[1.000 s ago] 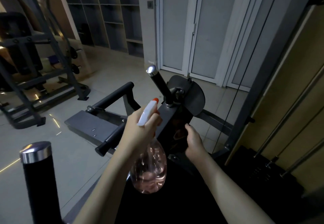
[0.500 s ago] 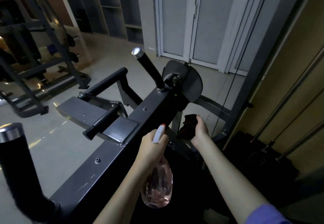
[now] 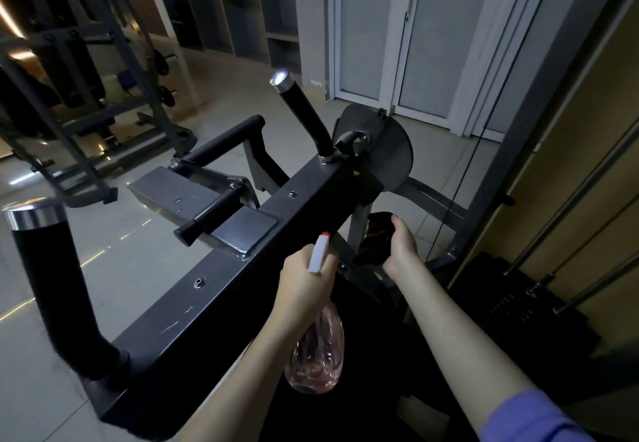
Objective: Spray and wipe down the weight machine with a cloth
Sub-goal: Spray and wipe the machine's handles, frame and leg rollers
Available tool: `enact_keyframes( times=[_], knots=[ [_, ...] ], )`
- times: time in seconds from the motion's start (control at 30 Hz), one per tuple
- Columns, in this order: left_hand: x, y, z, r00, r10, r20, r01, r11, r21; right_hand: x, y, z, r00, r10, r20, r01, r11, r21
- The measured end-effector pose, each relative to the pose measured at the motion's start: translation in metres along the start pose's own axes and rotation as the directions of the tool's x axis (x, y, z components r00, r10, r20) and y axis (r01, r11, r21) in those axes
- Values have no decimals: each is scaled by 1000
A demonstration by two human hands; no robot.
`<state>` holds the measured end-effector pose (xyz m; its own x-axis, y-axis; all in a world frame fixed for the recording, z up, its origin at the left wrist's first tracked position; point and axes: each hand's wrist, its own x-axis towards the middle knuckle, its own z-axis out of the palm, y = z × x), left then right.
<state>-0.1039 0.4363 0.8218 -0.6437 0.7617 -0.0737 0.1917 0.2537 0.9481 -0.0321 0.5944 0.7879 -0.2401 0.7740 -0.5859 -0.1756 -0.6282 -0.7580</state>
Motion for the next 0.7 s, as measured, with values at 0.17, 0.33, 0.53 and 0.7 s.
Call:
enact_keyframes(
  times=[0.17,0.33,0.53,0.7],
  knots=[
    [-18,-14,-2,999,-28,-24,29,999,40,-3,5,0,1000,-3,11,3,1000,2],
    [-33,-29,-10,993,-53,-105,67,989,129,-1,16,3,999,4,36,-3,1000,-23],
    [-49,-32,-22,993,-46,-110,63,987,147,5,26,11,998,-2,59,5,999,-50],
    [-50,-30,-29,996,12,-86,0,990,140,16,29,20,996,-72,52,73,997,-28]
  ],
)
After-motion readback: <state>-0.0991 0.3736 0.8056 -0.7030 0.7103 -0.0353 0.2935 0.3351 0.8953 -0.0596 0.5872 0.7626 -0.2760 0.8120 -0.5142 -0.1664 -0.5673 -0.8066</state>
